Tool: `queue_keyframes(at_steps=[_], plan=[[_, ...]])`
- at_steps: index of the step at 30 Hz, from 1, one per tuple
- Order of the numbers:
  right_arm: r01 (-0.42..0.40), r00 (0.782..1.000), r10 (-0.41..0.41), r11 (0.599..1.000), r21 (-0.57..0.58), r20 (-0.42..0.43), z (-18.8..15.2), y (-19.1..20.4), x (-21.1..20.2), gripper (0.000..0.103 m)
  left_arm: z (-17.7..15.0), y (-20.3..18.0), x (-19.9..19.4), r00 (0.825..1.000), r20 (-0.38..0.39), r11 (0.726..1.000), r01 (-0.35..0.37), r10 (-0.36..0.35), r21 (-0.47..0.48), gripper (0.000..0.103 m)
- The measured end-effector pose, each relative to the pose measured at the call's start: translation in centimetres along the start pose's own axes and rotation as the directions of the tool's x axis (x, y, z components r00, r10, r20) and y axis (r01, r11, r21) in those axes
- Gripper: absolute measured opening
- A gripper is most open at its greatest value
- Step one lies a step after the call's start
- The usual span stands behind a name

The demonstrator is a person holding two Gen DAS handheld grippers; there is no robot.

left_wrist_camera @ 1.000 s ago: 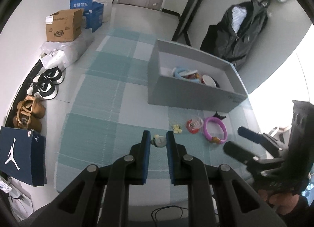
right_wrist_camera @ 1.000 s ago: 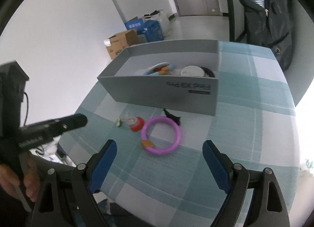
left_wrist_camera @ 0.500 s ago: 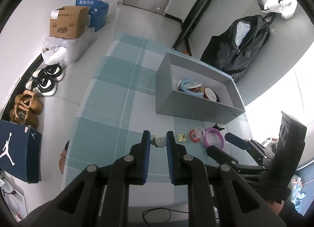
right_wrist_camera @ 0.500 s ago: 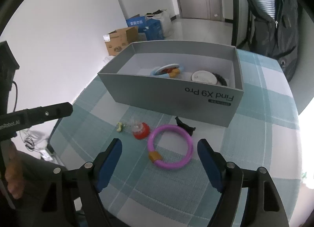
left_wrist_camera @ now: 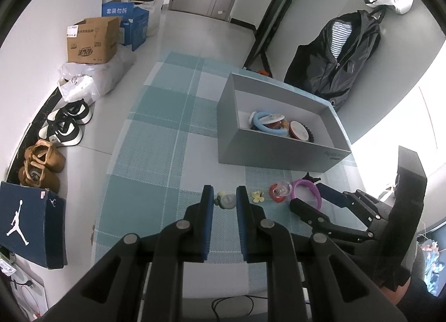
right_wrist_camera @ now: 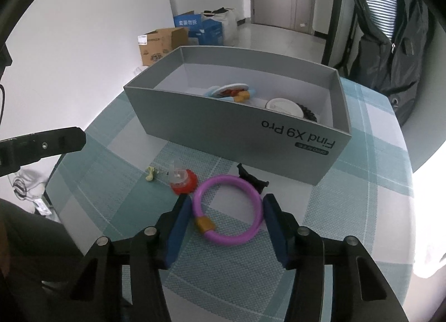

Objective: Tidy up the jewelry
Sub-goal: 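Grasp the pink bangle with the right gripper and lift it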

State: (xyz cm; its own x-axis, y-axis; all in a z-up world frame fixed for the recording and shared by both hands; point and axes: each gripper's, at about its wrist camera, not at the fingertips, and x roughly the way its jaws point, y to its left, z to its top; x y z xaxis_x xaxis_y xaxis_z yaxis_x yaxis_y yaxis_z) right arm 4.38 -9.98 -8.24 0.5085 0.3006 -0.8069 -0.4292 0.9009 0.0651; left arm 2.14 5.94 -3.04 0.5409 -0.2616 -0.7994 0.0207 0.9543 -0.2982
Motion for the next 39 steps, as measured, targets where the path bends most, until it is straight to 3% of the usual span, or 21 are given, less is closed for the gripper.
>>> queue_keyframes(at_steps=[23,33,39], plan=[[-0.096,0.994,0.09,0.989,0.113,0.056,-1.3,-3.6,-3.5,0.048,-0.8,-1.2,1.1,0.998,-0.028,0.999,-0.047,0.047,0.022,0.011],[-0.185,0.977,0.16,0.965,0.184,0.144,-1.3,-4.9,-6.9,0.048,0.2,-3.3,0.1,1.0,-0.003,0.999,-0.028,0.028,0.045,0.012],[-0.232,0.956,0.187,0.952,0.197,0.224,1.1,-5.6,-9.0,0.048,2.2,-5.3,-0.4,1.0,0.016,0.997,0.013,-0.014,0.075,0.012]])
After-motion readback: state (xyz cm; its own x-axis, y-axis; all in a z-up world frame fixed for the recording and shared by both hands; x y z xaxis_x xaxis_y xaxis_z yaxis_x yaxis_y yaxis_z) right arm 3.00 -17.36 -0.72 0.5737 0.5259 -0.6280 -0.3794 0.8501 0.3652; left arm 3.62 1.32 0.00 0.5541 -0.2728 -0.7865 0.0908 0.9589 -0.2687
